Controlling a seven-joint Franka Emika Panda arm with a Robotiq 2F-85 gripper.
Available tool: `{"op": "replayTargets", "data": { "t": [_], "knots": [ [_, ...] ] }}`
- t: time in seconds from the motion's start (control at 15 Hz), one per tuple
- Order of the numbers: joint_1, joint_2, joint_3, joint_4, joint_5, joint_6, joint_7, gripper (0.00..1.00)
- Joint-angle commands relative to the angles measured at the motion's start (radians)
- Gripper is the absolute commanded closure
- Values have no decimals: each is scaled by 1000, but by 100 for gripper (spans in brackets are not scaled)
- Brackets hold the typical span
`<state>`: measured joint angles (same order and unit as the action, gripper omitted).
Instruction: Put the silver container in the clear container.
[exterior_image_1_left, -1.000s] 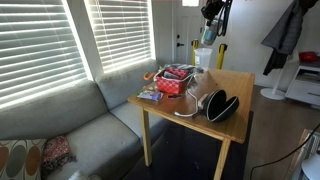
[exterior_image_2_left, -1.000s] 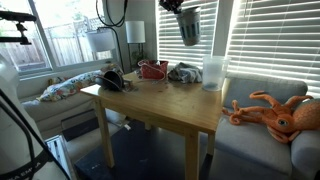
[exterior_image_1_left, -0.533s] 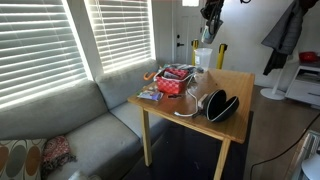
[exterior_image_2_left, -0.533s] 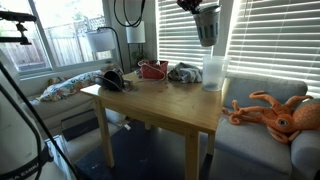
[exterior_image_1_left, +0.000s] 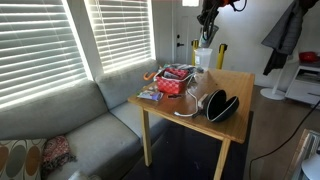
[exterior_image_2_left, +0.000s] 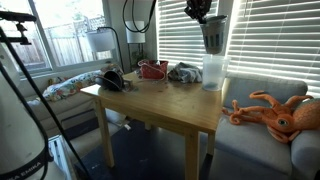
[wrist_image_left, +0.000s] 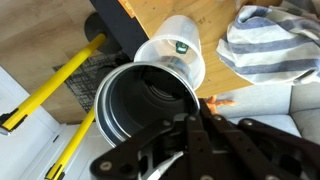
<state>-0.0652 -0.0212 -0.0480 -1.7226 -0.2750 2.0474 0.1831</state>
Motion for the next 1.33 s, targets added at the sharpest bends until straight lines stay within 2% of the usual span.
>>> {"op": "replayTargets", "data": {
  "t": [0.0, 0.53, 1.27],
  "knots": [
    [-1, 43, -8, 31, 48, 12, -2, 99],
    [-5, 88, -24, 8, 70, 25, 3, 99],
    [-23, 176, -53, 8, 160, 73, -10, 98]
  ]
}}
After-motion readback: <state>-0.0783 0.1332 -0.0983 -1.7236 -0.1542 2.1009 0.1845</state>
